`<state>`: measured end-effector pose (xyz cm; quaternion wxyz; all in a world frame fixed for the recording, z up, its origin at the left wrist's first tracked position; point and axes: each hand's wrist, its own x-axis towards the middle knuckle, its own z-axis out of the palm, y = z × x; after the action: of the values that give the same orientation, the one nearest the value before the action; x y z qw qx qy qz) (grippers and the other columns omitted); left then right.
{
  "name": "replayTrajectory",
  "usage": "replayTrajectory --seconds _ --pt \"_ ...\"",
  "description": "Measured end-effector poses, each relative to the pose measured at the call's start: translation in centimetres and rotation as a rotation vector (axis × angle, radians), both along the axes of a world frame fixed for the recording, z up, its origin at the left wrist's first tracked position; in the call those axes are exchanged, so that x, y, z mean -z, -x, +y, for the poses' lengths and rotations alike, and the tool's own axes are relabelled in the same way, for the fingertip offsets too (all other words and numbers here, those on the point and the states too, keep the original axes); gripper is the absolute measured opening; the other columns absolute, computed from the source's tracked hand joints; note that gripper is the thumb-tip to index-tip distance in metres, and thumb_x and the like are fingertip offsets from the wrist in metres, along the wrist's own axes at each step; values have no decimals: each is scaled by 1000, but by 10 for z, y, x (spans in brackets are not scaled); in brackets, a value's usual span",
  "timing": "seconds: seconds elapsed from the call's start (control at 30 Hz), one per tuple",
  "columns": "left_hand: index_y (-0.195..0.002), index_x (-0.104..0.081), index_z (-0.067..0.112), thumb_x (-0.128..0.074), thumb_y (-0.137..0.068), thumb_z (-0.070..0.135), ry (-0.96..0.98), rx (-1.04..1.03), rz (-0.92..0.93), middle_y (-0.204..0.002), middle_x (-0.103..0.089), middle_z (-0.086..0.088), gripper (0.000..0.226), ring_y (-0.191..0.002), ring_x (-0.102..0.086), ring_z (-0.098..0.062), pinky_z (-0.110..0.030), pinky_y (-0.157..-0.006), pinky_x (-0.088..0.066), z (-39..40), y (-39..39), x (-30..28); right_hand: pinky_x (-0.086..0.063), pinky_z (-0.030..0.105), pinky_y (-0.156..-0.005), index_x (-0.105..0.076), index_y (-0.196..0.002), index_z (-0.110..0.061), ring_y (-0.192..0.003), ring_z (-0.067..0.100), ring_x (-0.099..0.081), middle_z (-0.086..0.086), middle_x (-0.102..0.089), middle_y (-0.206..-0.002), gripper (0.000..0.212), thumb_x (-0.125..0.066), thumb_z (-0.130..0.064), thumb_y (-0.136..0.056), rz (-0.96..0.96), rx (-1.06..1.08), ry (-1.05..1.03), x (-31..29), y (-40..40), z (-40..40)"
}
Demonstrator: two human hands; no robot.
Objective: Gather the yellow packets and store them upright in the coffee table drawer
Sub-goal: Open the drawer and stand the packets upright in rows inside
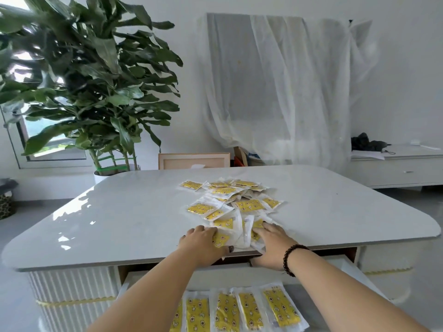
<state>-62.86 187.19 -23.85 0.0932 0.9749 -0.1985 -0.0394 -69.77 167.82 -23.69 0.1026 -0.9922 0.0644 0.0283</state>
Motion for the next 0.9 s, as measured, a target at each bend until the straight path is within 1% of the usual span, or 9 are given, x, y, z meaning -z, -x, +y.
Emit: replayTrajectory --seconds 0.1,0.17,0.27,0.37,0.47,0.57,0.67,0.77,0.9 --pt "-142 -39 31 -47 -84 63 -88 31 -1 -141 -44 -1 67 -130 -39 -28 -40 -102 -39 5 10 -7 -45 39 -98 -34 -141 -29 -136 22 -25 -2 -31 -148 59 -55 -23 -86 -7 18 140 -4 12 3" --pt "-136 -46 29 -45 -90 50 -97 60 -39 -134 -50 -1 51 -125 -45 -27 -38 -98 -43 7 17 -12 -48 38 -94 -42 -136 -28 -132 22 -32 -2 -40 -141 49 -48 -14 -89 -51 53 153 -6 16 6" --pt "-126 -52 21 -37 -96 27 -100 78 -147 -125 -56 -3 34 -116 -54 -27 -35 -88 -46 9 27 -18 -50 33 -83 -53 -124 -26 -120 22 -46 -1 -54 -126 45 -42 -2 -87 -159 71 164 -10 21 12" --pt "-125 -50 19 -38 -94 12 -122 32 -246 -119 -60 -6 34 -109 -58 -30 -33 -77 -45 15 34 -24 -49 31 -78 -57 -119 -24 -108 22 -56 1 -61 -117 52 -38 7 -82 -248 99 206 -17 26 16" --pt "-121 -49 22 -40 -90 6 -27 -31 -316 -110 -63 -5 36 -101 -61 -29 -31 -70 -41 24 39 -30 -46 29 -71 -56 -115 -19 -99 23 -60 2 -63 -112 44 -36 5 -84 -322 115 244 -24 31 14" --pt "-111 -56 23 -40 -88 5 117 -93 -384 -100 -60 -4 34 -95 -60 -30 -29 -66 -38 37 42 -41 -39 28 -63 -54 -111 -18 -90 24 -63 4 -65 -104 39 -37 5 -84 -389 175 223 -32 38 10" --pt "-106 -68 28 -43 -88 -1 398 -112 -338 -103 -64 0 42 -97 -58 -26 -31 -67 -43 50 42 -49 -40 27 -62 -53 -112 -19 -78 25 -57 6 -65 -99 33 -38 -2 -88 -439 271 136 -40 43 6" --pt "-94 -73 23 -50 -90 -2 748 -179 -172 -93 -67 1 34 -85 -61 -23 -30 -69 -49 57 52 -57 -44 28 -63 -55 -110 -17 -78 28 -58 8 -63 -92 25 -38 -13 -93 -516 346 18 -48 49 5" --pt "-79 -66 11 -49 -93 -2 1115 -242 135 -86 -65 -12 26 -76 -67 -29 -41 -80 -57 59 73 -67 -46 31 -63 -58 -102 -13 -76 29 -56 8 -62 -86 22 -37 -15 -95 -644 348 -179 -59 62 15"
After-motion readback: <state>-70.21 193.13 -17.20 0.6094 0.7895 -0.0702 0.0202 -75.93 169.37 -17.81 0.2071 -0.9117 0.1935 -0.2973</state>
